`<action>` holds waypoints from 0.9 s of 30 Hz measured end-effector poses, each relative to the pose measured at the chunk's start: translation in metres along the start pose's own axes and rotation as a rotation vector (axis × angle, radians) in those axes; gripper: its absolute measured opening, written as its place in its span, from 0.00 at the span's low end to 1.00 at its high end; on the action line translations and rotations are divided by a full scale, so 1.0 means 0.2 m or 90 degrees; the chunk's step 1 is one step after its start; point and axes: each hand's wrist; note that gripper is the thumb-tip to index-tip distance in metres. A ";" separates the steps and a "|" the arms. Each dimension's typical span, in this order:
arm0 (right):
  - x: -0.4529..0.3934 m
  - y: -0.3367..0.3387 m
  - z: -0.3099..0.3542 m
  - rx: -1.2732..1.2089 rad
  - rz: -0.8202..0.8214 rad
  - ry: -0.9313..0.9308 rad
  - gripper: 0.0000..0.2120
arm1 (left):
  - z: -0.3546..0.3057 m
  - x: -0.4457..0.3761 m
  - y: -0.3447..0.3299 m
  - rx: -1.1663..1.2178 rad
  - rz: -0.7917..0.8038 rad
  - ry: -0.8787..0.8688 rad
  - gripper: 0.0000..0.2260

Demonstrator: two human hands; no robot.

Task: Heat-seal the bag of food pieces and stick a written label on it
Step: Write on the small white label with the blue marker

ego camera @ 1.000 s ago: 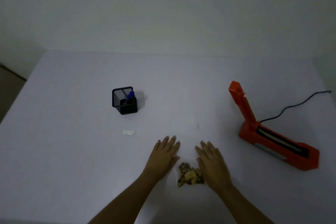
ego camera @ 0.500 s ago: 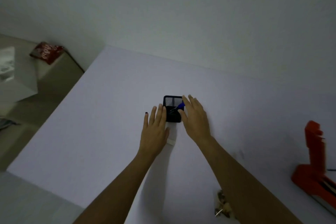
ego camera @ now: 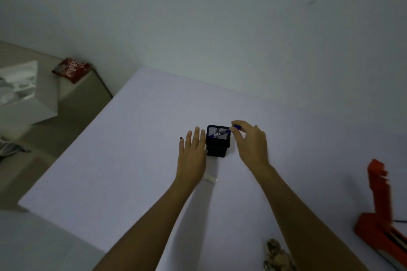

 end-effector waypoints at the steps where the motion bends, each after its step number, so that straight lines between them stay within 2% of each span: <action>1: 0.00 0.07 0.06 -0.064 -0.030 -0.024 0.09 | -0.02 0.01 0.06 0.033 -0.020 -0.002 0.26; 4: 0.02 0.28 0.22 -0.210 -0.092 -0.090 0.08 | -0.06 0.04 0.27 0.149 -0.096 -0.044 0.22; 7: 0.12 0.45 0.36 -0.392 -0.145 -0.151 0.06 | -0.11 0.14 0.46 0.284 -0.195 -0.086 0.10; 9: 0.14 0.49 0.41 -0.529 -0.156 -0.230 0.07 | -0.14 0.21 0.55 0.331 -0.189 -0.081 0.07; 11: 0.18 0.53 0.48 -0.625 -0.117 -0.267 0.09 | -0.17 0.29 0.62 0.330 -0.187 -0.111 0.08; 16: 0.29 0.58 0.64 -0.551 0.050 -0.196 0.11 | -0.26 0.48 0.79 0.284 -0.213 -0.174 0.09; 20: 0.34 0.64 0.71 -0.539 0.050 -0.149 0.11 | -0.27 0.62 0.88 0.211 -0.205 -0.189 0.10; 27: 0.42 0.67 0.75 -0.557 0.060 -0.123 0.11 | -0.27 0.79 0.98 0.446 -0.027 -0.103 0.16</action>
Point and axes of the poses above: each hand's wrist, its own x-axis away from the middle knuckle, its own y-axis out of the back of the hand, z = x × y, and after that the axes turned 11 degrees about y, right-handed
